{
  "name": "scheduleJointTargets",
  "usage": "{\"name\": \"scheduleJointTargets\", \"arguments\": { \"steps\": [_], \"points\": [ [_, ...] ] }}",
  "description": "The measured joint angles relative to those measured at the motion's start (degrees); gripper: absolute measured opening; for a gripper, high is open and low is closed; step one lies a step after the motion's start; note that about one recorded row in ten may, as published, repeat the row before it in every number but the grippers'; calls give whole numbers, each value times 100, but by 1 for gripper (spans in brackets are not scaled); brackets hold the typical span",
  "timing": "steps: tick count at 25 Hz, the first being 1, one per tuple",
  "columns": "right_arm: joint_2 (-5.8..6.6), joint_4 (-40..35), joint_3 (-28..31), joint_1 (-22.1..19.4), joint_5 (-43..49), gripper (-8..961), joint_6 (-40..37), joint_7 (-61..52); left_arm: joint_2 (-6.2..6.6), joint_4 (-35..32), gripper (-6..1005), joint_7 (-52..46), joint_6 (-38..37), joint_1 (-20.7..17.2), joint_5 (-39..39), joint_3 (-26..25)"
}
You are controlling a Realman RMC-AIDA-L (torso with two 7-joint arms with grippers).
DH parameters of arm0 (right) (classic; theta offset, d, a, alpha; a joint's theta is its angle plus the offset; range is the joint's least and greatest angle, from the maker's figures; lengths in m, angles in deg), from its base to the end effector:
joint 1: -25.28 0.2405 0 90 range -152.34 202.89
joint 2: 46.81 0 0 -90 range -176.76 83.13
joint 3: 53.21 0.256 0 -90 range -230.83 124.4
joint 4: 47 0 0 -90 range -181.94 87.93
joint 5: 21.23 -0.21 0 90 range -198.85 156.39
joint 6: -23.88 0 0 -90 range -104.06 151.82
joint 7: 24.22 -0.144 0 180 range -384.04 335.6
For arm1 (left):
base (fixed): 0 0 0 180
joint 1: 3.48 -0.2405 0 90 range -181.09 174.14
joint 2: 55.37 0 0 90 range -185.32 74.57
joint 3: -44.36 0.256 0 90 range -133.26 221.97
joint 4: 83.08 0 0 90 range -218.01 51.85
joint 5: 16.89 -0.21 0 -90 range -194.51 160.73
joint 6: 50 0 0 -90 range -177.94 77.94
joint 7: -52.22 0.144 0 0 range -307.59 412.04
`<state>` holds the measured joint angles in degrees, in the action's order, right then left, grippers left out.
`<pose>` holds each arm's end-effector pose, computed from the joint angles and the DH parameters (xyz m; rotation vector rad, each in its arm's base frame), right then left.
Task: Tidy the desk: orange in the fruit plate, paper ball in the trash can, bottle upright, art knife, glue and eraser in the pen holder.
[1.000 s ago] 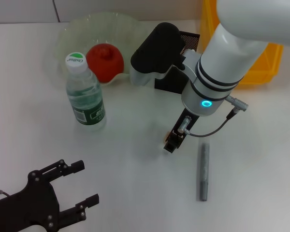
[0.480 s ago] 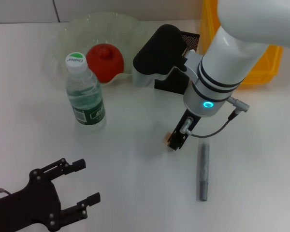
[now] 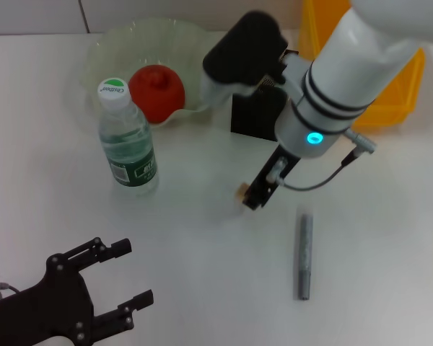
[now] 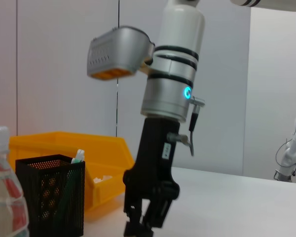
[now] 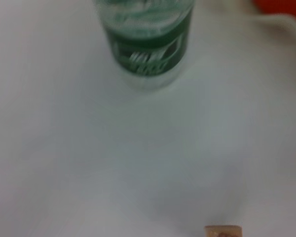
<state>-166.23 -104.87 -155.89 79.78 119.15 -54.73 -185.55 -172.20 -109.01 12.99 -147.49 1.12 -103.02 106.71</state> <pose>0.1078 0.3592 -0.0968 -2.7094 0.7615 -0.7157 -0.3276 0.1747 -0.0251 -2.5855 -0.2997 -0.9190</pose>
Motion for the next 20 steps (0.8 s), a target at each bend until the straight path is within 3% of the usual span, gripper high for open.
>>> {"name": "scheduleJointTargets", "arguments": {
  "steps": [13,20],
  "points": [
    [24,-1723,1946,-240,877,251,-532,104,-42,-15,735,4,-75,164,0,13],
    [24,-1711,2779,54,1442,257,-171,236,-86,-5,736,4,-65,191,-16,25]
  ]
}}
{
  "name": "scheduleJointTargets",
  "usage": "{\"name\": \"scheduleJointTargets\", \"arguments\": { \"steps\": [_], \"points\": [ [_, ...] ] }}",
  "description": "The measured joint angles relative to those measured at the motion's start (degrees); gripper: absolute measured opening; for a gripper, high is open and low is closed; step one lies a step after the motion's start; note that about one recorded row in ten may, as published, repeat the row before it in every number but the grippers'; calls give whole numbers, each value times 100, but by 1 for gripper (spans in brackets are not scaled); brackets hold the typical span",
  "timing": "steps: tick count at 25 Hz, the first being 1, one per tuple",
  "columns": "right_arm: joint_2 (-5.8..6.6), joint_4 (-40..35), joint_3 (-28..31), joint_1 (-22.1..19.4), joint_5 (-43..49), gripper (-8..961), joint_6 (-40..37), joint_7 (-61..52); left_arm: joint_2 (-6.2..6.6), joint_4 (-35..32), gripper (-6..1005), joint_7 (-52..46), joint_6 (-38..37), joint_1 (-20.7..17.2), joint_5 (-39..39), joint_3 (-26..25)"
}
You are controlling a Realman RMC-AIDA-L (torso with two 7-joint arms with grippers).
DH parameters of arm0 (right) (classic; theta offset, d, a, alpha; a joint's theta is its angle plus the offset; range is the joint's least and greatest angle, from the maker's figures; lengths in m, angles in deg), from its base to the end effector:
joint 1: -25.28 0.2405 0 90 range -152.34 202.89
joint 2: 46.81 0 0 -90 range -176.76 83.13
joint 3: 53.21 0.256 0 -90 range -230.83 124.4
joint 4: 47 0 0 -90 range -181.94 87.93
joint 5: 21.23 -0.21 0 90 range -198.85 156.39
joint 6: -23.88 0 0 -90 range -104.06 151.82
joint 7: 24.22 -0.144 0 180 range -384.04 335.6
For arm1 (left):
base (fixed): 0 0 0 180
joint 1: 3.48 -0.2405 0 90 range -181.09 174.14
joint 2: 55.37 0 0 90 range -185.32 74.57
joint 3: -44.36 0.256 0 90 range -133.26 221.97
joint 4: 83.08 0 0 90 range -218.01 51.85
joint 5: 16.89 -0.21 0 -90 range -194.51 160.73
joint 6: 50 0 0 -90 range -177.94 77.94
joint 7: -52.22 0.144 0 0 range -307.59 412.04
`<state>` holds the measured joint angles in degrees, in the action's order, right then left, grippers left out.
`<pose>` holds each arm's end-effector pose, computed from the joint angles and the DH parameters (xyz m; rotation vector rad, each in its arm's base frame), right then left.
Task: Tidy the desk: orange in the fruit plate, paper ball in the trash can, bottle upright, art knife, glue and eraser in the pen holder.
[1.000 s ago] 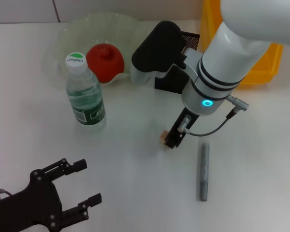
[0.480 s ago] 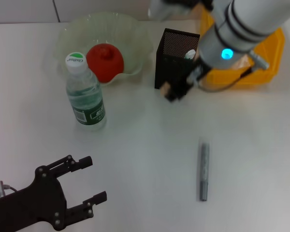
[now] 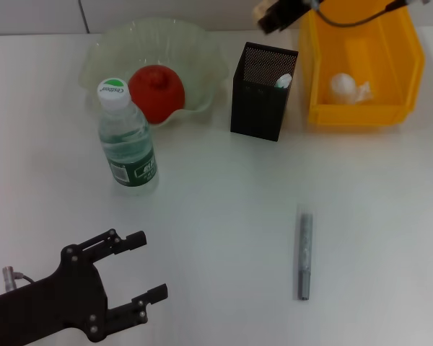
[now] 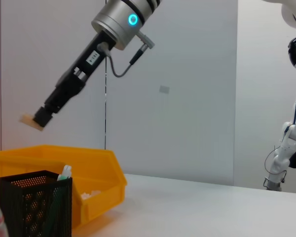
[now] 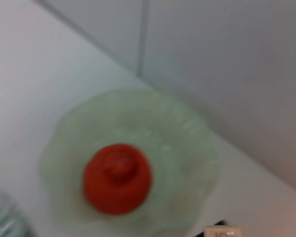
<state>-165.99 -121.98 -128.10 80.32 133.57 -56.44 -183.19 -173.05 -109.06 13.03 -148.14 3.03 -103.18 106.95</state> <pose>0.0527 0.4279 0.0186 -2.4226 0.7217 -0.1999 -0.3162 0.1836 -0.0303 -2.6023 -0.2542 -0.9627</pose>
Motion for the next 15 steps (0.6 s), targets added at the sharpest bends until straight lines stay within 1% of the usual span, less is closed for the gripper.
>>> {"name": "scheduleJointTargets", "arguments": {
  "steps": [7,9,10,14,15],
  "points": [
    [-6,581,-3,63,56,263,463,104,-23,6,736,-13,11,66,-101,6],
    [-17,916,-14,91,42,265,674,131,-32,6,736,-19,12,93,-130,5],
    [-17,916,-14,91,42,266,674,131,-34,6,736,-29,9,107,-142,3],
    [-23,1405,-20,185,24,269,903,229,-36,6,736,-53,-2,148,-147,0],
    [-23,1405,-20,185,24,270,903,229,-36,6,736,-55,-3,158,-147,-1]
  ]
}}
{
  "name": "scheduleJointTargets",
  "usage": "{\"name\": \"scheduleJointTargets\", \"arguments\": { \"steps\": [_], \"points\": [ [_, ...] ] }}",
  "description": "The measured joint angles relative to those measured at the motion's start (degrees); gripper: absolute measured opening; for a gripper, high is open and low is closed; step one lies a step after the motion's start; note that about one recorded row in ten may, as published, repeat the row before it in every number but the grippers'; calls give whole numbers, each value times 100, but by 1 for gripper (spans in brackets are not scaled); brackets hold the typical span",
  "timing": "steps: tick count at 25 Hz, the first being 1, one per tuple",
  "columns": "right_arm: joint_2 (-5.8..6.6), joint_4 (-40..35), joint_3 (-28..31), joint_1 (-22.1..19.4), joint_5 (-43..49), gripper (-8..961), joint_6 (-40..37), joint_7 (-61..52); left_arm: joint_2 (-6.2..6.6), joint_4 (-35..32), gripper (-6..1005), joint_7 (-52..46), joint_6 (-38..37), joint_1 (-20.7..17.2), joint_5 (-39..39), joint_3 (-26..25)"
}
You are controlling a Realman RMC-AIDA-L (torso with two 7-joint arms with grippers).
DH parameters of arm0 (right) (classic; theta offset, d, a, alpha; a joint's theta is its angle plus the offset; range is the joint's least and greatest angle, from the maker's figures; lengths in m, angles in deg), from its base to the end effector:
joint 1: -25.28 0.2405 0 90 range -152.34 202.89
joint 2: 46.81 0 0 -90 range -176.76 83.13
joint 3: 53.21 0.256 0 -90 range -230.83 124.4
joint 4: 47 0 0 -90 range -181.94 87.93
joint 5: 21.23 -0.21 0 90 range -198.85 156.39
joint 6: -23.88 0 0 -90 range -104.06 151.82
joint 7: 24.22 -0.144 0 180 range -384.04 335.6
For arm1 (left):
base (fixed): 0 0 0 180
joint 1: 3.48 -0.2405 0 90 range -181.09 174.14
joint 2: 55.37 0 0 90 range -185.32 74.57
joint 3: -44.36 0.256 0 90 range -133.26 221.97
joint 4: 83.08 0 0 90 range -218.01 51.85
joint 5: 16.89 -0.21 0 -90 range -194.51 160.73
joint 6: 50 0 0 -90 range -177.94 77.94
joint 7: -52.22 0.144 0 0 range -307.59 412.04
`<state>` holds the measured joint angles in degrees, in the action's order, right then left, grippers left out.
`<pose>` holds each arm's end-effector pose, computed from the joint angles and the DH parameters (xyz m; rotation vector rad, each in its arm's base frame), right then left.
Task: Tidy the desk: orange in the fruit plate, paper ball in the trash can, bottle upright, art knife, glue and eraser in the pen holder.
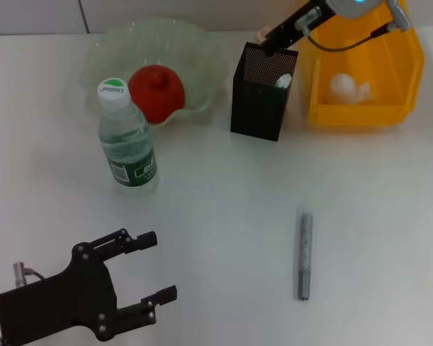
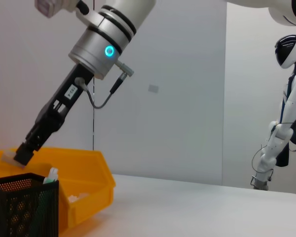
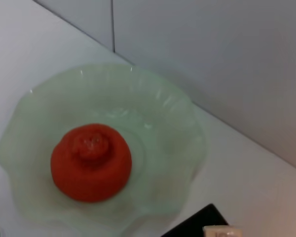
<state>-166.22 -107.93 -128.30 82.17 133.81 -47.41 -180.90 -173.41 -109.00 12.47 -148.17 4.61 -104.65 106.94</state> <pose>0.0838 0.4455 -0.0111 -2.4142 0.7821 -0.2531 -0.3103 0.1891 -0.0347 -2.6386 -0.2355 -0.9720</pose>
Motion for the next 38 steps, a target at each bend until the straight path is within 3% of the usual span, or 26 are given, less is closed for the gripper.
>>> {"name": "scheduleJointTargets", "arguments": {
  "steps": [7,10,12,17,19,23,29,33,38],
  "points": [
    [-4,-123,9,-31,-5,276,-144,-9,0,0,736,-11,-8,26,0,-13],
    [-1,-389,44,-67,-7,406,-474,-42,1,-1,736,-12,-8,26,2,-44],
    [0,-703,54,-109,10,493,-898,-119,4,-1,736,-13,-17,27,3,-51],
    [8,-1855,61,-336,43,557,-2291,-447,15,-1,736,-15,-47,35,4,-60],
    [-1,-2410,30,-505,45,556,-2998,-526,18,-1,736,-16,-52,45,5,-63],
    [-11,-2696,-135,-720,42,553,-3384,-674,18,-9,736,-15,-53,65,6,-63],
    [-22,-2708,-1144,-1197,15,549,-3414,-1025,4,-3,736,-16,-53,102,6,-55],
    [-31,-2618,-1671,-1296,6,542,-3279,-1202,4,-1,736,-28,-53,114,6,-46],
    [-49,-2230,-1931,-1370,-234,527,-3016,-1263,-1,0,736,-32,-51,114,5,-46]
  ]
}}
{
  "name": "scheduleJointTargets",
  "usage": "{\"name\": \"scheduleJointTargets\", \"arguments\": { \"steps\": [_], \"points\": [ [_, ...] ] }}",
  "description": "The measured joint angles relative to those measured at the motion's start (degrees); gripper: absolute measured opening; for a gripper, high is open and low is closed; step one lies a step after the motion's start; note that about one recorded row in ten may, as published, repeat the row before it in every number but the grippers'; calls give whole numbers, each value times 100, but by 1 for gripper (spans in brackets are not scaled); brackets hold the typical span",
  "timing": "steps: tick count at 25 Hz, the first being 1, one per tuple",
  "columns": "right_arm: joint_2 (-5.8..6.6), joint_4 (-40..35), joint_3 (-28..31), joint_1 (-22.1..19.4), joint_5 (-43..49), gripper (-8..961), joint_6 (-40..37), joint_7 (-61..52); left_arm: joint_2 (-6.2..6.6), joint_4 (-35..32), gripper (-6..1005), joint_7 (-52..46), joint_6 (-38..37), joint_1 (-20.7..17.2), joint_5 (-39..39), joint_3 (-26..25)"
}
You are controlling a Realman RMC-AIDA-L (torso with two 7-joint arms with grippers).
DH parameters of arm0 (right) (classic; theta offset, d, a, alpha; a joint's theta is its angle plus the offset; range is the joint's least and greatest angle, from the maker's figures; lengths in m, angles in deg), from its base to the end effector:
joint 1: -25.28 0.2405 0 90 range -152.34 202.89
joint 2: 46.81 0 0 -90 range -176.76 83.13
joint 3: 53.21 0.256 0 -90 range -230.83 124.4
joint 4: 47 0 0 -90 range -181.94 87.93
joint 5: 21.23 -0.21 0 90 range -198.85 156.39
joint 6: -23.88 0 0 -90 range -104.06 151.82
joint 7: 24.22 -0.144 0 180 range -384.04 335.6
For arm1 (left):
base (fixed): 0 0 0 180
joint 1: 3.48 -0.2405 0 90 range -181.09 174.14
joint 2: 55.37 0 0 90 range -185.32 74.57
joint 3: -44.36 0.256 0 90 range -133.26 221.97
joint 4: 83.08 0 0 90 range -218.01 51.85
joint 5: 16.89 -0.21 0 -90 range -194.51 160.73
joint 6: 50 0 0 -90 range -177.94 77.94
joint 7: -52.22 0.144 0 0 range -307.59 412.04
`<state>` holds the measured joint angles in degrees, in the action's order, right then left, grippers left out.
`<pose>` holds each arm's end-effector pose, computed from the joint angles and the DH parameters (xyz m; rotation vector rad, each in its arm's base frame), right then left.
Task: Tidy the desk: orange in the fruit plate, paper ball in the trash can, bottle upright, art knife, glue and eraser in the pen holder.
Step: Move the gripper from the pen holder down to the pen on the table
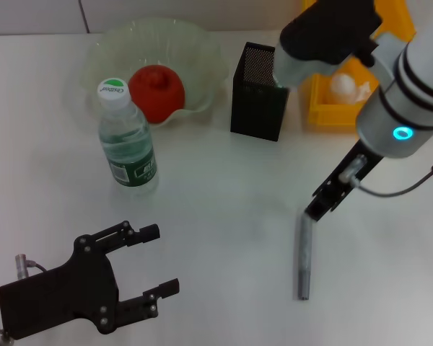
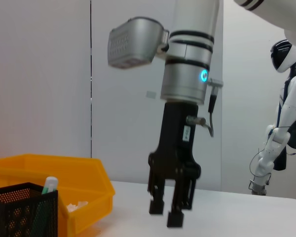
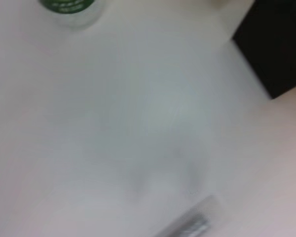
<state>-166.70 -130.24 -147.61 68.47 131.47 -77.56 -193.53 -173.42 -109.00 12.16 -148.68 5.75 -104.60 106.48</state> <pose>0.1165 0.3288 -0.0267 -2.5187 0.9447 -0.7939 -0.3059 0.1954 -0.0332 -2.6388 -0.2142 -0.9909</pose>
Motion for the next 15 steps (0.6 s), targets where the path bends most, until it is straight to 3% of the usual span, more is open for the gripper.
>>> {"name": "scheduleJointTargets", "arguments": {
  "steps": [5,15],
  "points": [
    [3,616,126,-3,-552,513,278,-7,5,0,736,-1,12,0,0,-5],
    [-3,1080,12,39,-544,483,539,-11,19,0,735,27,43,0,0,26]
  ]
}}
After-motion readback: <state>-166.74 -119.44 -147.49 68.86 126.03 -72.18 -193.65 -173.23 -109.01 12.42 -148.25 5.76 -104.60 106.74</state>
